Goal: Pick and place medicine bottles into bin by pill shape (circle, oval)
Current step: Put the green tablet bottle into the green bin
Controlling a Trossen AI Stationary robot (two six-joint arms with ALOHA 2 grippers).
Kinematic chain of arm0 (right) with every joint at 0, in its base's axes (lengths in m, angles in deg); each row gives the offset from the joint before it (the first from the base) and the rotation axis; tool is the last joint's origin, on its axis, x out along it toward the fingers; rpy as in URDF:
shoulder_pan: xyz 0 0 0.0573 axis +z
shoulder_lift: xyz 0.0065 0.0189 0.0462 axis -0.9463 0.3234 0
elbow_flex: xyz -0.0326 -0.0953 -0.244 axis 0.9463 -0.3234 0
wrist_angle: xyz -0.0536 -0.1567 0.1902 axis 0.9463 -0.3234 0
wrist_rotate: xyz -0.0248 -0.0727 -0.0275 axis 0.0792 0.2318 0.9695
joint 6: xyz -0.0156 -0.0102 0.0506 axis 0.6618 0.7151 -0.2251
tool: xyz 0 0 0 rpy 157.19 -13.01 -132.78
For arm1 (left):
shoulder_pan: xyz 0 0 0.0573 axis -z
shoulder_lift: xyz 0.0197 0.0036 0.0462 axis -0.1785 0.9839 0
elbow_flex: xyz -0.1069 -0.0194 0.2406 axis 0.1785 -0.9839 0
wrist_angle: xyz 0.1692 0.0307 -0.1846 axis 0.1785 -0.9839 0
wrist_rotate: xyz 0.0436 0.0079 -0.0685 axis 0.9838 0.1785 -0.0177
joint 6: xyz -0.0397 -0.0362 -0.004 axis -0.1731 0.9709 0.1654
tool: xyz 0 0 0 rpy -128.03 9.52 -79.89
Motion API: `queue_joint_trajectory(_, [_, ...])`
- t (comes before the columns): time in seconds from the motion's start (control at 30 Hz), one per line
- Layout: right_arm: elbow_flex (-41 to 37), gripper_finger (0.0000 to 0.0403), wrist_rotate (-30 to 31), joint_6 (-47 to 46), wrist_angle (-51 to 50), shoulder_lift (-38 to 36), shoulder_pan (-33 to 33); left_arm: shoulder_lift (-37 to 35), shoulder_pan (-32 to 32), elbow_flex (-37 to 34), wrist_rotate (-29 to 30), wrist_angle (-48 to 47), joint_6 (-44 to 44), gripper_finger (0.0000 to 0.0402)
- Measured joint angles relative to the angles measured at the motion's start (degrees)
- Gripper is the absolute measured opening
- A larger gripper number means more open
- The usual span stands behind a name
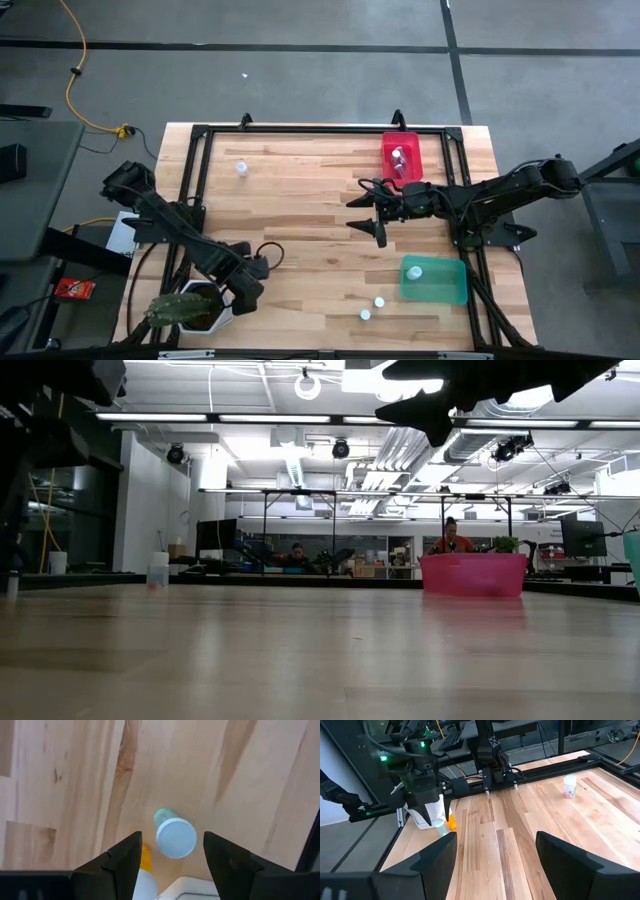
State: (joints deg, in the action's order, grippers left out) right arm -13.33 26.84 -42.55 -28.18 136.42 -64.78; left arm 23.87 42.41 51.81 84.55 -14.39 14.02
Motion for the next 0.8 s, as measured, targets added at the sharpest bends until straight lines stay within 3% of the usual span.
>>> queue_joint_trajectory(0.53, [0.00, 0.0263, 0.53, 0.15, -0.92, 0.00, 0.02, -0.11, 2.18, 0.02, 5.66, 1.44, -8.72, 0.0200])
queue_joint_trajectory(0.8, [0.00, 0.0263, 2.29, 0.03, -0.98, 0.00, 0.00, -0.11, 1.47, 0.02, 4.46, 1.18, -3.12, 0.0200])
